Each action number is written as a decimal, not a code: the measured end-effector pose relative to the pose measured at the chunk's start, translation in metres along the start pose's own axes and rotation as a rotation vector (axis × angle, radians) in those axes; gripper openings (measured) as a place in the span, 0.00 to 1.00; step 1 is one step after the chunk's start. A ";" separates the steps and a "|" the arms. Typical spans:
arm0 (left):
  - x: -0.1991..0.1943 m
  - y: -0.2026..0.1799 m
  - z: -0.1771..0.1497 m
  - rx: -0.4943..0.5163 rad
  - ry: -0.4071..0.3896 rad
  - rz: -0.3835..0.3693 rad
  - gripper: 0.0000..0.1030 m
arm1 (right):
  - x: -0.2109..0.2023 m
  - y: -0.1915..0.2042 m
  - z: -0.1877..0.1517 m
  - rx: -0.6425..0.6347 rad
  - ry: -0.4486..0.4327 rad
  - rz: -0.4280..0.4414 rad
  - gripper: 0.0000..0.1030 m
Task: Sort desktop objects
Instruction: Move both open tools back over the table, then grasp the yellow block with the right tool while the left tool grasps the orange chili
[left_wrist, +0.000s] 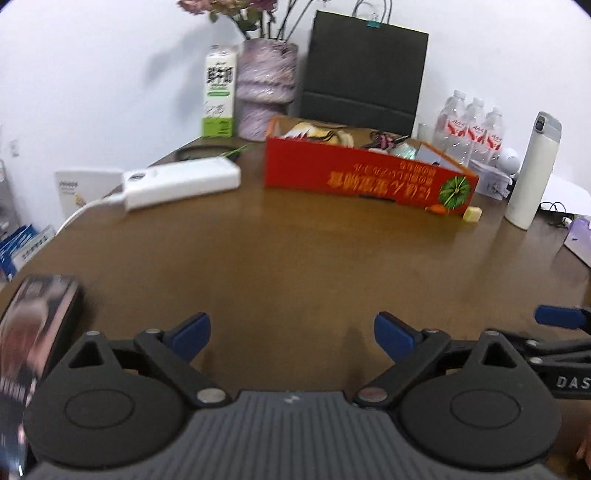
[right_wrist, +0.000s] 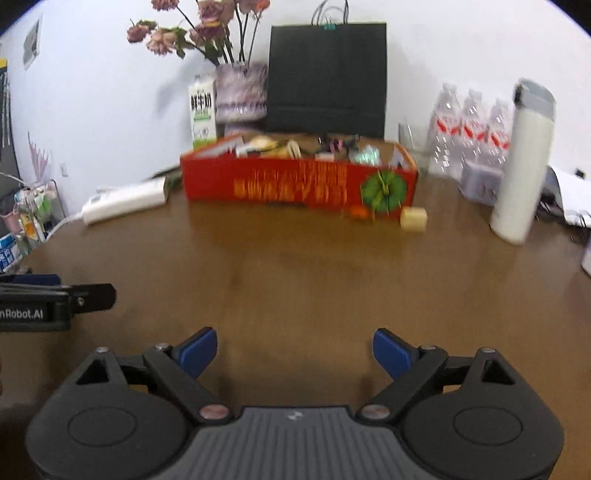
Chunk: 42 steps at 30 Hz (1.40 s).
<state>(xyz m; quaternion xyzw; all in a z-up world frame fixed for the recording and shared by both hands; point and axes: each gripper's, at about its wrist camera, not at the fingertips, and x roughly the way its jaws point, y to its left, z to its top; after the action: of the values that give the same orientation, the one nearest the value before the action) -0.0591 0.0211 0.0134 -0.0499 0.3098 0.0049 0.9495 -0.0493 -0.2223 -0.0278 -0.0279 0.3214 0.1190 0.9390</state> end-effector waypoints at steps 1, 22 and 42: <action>-0.004 0.000 -0.005 -0.001 0.000 0.016 0.96 | -0.005 0.002 -0.006 0.003 0.007 -0.002 0.89; 0.003 -0.015 -0.010 0.086 0.054 0.033 1.00 | -0.015 -0.016 -0.018 0.145 0.023 0.048 0.98; 0.083 -0.094 0.073 0.217 -0.022 -0.212 0.94 | 0.110 -0.121 0.111 0.147 -0.051 -0.098 0.80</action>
<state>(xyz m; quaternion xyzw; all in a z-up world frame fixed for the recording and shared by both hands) 0.0551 -0.0669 0.0318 0.0207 0.2912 -0.1283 0.9478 0.1303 -0.3028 -0.0098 0.0285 0.3036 0.0499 0.9511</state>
